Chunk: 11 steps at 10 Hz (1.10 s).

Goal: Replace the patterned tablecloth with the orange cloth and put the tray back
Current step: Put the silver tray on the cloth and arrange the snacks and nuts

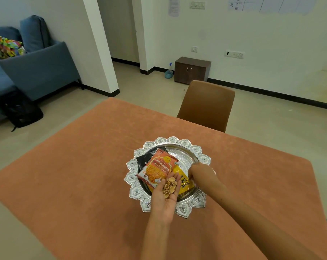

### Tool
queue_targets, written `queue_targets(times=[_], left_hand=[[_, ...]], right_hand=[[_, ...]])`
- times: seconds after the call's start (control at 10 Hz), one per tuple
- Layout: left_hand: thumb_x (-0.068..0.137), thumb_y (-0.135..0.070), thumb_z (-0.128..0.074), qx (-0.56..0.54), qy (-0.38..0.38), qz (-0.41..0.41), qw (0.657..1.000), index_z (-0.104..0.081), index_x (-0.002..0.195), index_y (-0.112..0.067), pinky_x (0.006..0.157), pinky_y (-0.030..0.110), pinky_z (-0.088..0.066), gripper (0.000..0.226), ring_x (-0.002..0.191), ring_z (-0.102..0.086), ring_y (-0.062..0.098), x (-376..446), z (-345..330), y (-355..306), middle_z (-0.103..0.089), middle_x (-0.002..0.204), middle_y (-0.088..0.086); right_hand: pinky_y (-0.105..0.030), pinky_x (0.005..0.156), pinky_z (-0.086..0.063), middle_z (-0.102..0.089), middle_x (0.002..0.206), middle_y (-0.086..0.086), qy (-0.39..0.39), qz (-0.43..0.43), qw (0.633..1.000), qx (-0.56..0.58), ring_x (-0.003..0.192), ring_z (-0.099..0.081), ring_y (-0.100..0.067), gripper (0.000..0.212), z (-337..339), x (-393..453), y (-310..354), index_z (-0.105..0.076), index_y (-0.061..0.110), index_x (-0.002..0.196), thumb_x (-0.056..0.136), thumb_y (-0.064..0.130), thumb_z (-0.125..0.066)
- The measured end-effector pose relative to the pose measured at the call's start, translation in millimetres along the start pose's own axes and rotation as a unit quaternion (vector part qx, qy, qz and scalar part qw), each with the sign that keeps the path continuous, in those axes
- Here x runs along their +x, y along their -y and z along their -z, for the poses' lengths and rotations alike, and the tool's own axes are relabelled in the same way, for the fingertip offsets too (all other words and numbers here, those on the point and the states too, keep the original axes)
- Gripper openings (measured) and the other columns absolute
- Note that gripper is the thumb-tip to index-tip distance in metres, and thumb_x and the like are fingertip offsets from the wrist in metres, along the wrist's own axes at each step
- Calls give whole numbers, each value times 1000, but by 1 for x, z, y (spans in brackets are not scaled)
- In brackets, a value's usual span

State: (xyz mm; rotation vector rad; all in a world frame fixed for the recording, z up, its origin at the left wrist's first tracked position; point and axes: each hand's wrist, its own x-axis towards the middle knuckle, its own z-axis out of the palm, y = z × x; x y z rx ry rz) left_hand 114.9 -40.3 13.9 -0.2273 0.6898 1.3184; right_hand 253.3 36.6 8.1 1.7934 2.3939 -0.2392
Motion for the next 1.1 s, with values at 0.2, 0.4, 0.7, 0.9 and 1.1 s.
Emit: queue_targets(times=[0.2, 0.4, 0.7, 0.9, 1.1], left_hand=[[100, -10, -34, 2, 0, 1, 1000, -57, 104, 12, 74, 43, -54, 31, 76, -71, 34, -4, 1, 2, -69, 91, 27], [101, -10, -33, 17, -5, -14, 1000, -58, 102, 11, 69, 37, -57, 33, 71, -72, 28, -13, 1, 4, -71, 83, 24], [101, -9, -34, 17, 6, -15, 1000, -59, 97, 9, 68, 33, -57, 32, 68, -71, 22, -26, -6, 20, -69, 84, 21], [99, -9, -37, 23, 15, 29, 999, -62, 95, 9, 73, 35, -57, 32, 73, -72, 25, -35, -6, 50, -71, 84, 21], [74, -52, -64, 209, -30, 31, 977, -57, 122, -4, 72, 23, -58, 68, 86, -70, 10, -43, 19, 104, -72, 100, 1]], right_hand=[[-35, 72, -44, -52, 113, -12, -32, 27, 999, -9, 106, -53, -28, 24, -13, -8, 6, -54, 4, 107, 85, -6, -52], [-26, 66, -34, -53, 98, -3, -175, 33, 953, 245, 83, -44, -14, 12, 26, -50, 33, -56, 9, 92, 90, 0, -47], [-13, 62, -40, -59, 75, 11, -306, -30, 850, 427, 77, -57, -6, 23, 25, -104, 55, -64, 25, 69, 74, 5, -72], [-22, 78, -50, -69, 94, 8, -363, -155, 640, 659, 94, -64, -6, 18, 7, -125, 71, -67, 22, 99, 96, 14, -52], [-27, 71, -55, -72, 89, -6, -404, -265, 440, 757, 83, -69, -17, 31, -8, -157, 54, -68, 7, 100, 100, 22, -41]])
